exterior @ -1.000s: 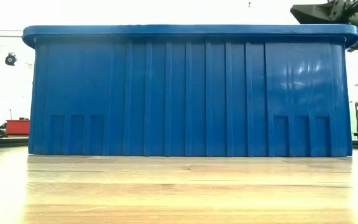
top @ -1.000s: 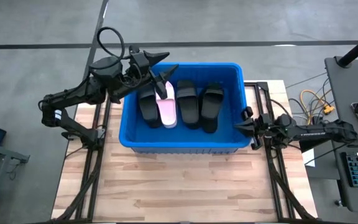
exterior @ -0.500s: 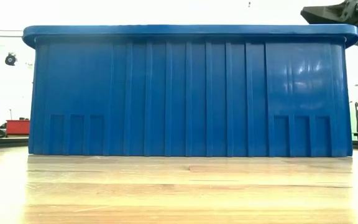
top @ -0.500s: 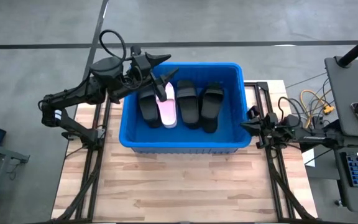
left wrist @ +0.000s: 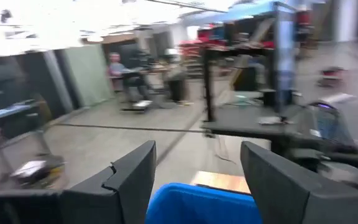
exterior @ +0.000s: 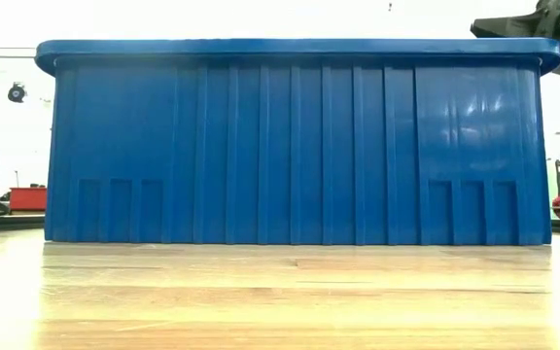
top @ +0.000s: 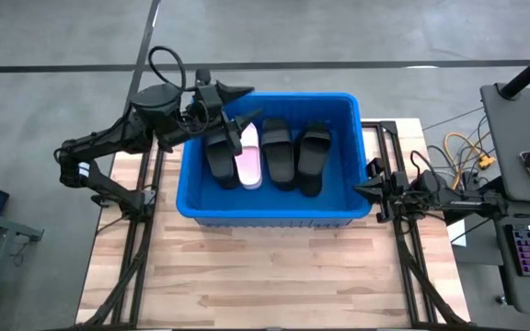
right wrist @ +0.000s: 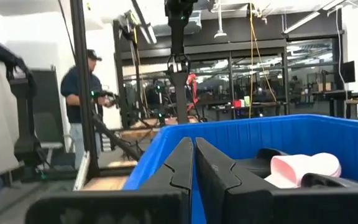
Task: Pick and place slides into bin
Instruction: Return to Home Position
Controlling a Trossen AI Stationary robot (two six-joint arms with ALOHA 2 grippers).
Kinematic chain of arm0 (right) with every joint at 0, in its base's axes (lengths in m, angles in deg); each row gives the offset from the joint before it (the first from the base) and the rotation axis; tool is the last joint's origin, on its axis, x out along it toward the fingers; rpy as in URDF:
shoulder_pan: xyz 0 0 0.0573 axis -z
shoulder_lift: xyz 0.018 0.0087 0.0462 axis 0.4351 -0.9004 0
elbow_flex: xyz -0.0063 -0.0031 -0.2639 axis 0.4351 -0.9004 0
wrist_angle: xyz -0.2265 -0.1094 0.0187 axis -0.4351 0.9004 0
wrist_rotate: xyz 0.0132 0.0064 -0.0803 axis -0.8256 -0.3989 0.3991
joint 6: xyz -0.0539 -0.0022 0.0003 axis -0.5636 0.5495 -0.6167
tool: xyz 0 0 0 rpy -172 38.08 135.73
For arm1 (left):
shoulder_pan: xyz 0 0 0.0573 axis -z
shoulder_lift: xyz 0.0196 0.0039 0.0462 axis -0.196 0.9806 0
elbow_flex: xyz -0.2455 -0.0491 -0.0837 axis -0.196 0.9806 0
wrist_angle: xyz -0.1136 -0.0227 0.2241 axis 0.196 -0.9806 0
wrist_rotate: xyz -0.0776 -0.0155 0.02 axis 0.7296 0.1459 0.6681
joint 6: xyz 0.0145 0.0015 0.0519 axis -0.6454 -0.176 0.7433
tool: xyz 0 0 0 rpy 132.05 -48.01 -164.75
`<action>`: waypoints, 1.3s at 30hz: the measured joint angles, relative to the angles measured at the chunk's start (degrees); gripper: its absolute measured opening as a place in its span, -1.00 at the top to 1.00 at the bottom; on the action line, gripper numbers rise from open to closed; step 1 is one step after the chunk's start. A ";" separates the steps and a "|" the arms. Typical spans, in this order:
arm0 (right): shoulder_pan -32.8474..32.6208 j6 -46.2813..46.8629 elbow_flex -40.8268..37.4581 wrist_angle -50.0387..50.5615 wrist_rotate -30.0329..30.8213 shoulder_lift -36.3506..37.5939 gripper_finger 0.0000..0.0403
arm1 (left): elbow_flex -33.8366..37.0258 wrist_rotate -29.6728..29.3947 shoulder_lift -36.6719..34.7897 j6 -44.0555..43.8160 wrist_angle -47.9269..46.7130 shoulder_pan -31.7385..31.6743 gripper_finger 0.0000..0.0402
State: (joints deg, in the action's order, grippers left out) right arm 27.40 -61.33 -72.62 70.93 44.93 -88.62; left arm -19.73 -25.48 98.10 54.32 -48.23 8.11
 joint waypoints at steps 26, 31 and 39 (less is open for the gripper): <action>0.04 -4.01 4.36 5.57 5.24 -0.93 0.96 | 25.37 20.75 -20.44 1.20 -10.26 -0.60 1.00; 0.04 0.13 5.69 9.50 6.99 -1.20 0.96 | 48.39 18.36 -37.03 -3.34 4.13 -0.53 1.00; 0.04 0.97 6.12 10.39 7.54 -2.42 0.96 | 75.76 17.45 -56.23 -4.70 13.83 -0.51 1.00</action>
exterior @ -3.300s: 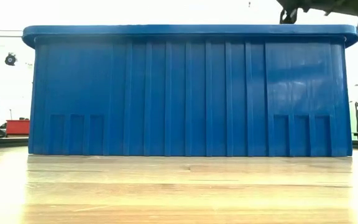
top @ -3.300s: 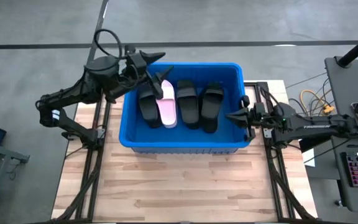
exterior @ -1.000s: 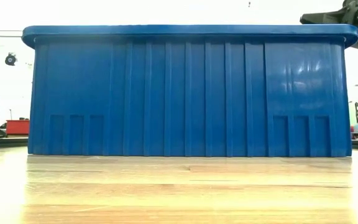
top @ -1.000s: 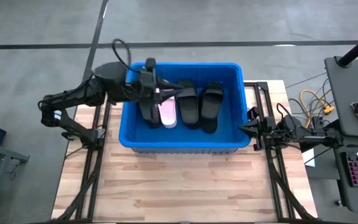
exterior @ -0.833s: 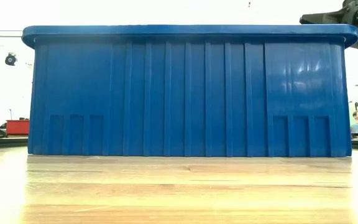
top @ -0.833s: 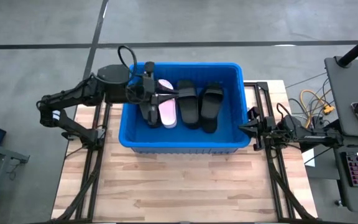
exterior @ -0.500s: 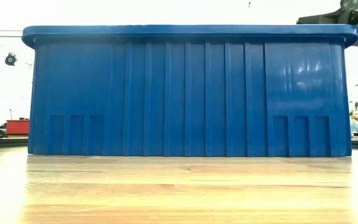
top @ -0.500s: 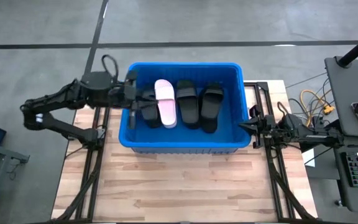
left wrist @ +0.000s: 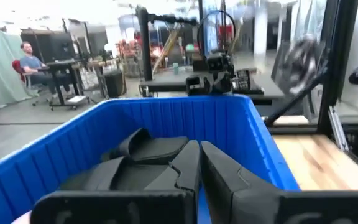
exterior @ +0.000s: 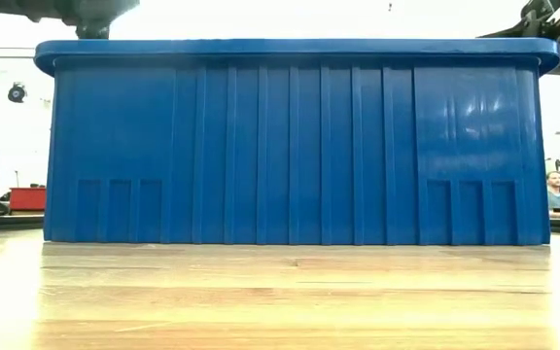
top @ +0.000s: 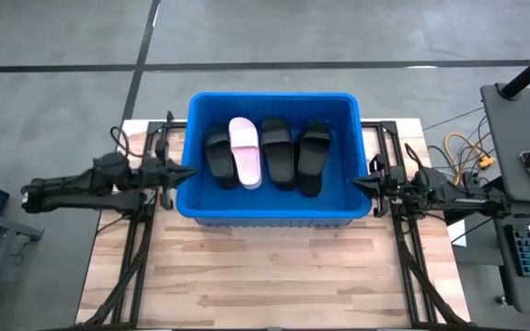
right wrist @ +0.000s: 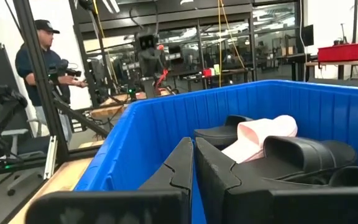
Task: Pick and place slides into bin
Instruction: Return to Home Position
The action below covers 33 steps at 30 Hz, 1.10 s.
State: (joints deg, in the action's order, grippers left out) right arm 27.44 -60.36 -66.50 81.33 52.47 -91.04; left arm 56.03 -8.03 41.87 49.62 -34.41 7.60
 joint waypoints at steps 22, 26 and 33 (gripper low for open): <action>-0.02 2.86 0.04 -0.15 2.32 -0.26 0.96 | 27.74 0.59 -21.31 0.23 23.22 -0.02 1.00; -0.02 2.62 0.05 -0.20 2.22 -0.65 0.96 | 28.47 0.57 -21.45 0.13 23.47 -0.03 1.00; -0.02 2.39 -0.11 -0.51 2.23 -2.52 0.96 | 28.56 0.64 -21.08 -3.04 21.20 -0.04 1.00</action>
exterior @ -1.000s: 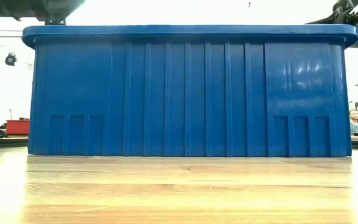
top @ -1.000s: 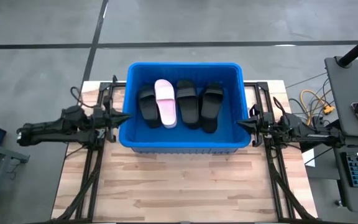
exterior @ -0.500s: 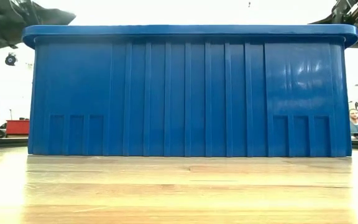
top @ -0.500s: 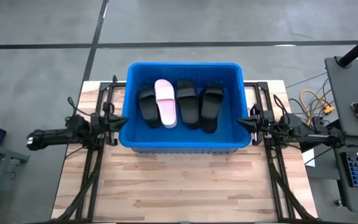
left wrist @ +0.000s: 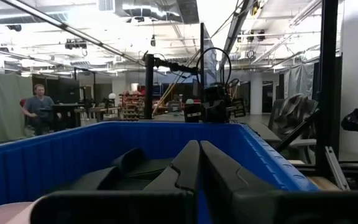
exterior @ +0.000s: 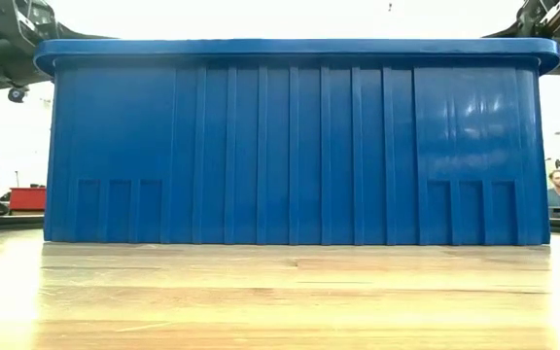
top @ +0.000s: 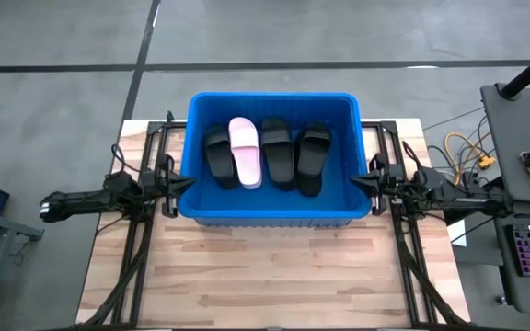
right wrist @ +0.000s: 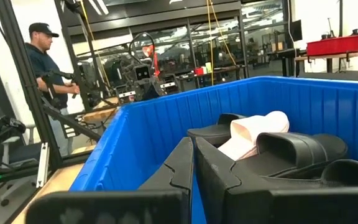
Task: Pick and place slides into bin
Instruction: Return to Home Position
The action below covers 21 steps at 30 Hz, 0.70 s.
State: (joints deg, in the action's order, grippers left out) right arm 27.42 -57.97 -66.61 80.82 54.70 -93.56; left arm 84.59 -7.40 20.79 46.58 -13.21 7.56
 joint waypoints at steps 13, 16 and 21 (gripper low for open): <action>0.00 -6.50 3.14 1.30 0.20 -0.78 0.96 | 0.09 -0.02 0.04 0.21 0.49 0.00 1.00; 0.00 -6.58 4.47 0.62 0.20 -0.70 0.96 | 0.09 0.00 0.06 0.24 0.52 0.00 1.00; 0.00 -6.61 6.81 0.49 0.18 -0.69 0.96 | 0.11 -0.01 -0.09 0.26 0.52 0.00 1.00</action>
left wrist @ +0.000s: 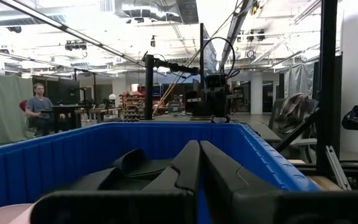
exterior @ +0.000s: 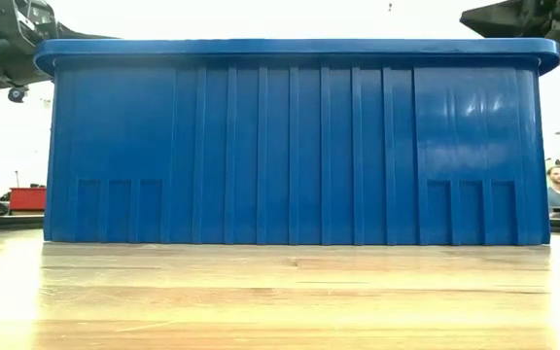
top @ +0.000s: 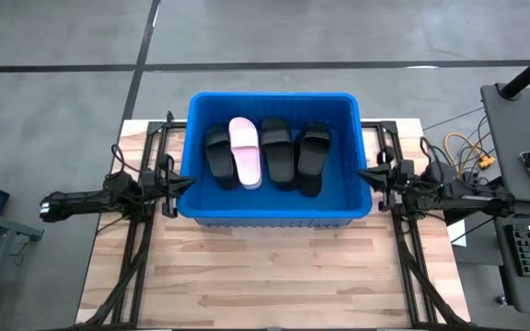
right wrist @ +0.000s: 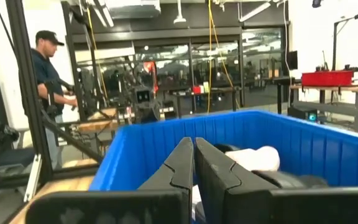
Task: Pick and place slides into bin
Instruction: Return to Home Position
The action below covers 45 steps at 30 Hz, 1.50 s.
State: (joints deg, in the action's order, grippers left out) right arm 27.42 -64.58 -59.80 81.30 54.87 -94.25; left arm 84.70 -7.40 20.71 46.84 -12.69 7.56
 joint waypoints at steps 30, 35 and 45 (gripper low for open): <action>0.00 -0.02 15.07 -0.04 0.00 0.04 0.96 | 0.11 0.01 0.37 0.07 0.36 0.01 1.00; 0.00 -0.02 17.05 -0.04 0.00 0.04 0.96 | 0.11 0.01 0.39 0.04 0.35 0.02 1.00; 0.00 -0.02 19.69 -0.07 0.00 0.07 0.96 | 0.11 0.01 0.59 0.04 0.42 0.02 1.00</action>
State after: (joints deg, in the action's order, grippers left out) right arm 27.42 -64.60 -40.10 81.24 54.87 -94.19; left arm 84.81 -7.39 21.30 46.88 -12.27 7.58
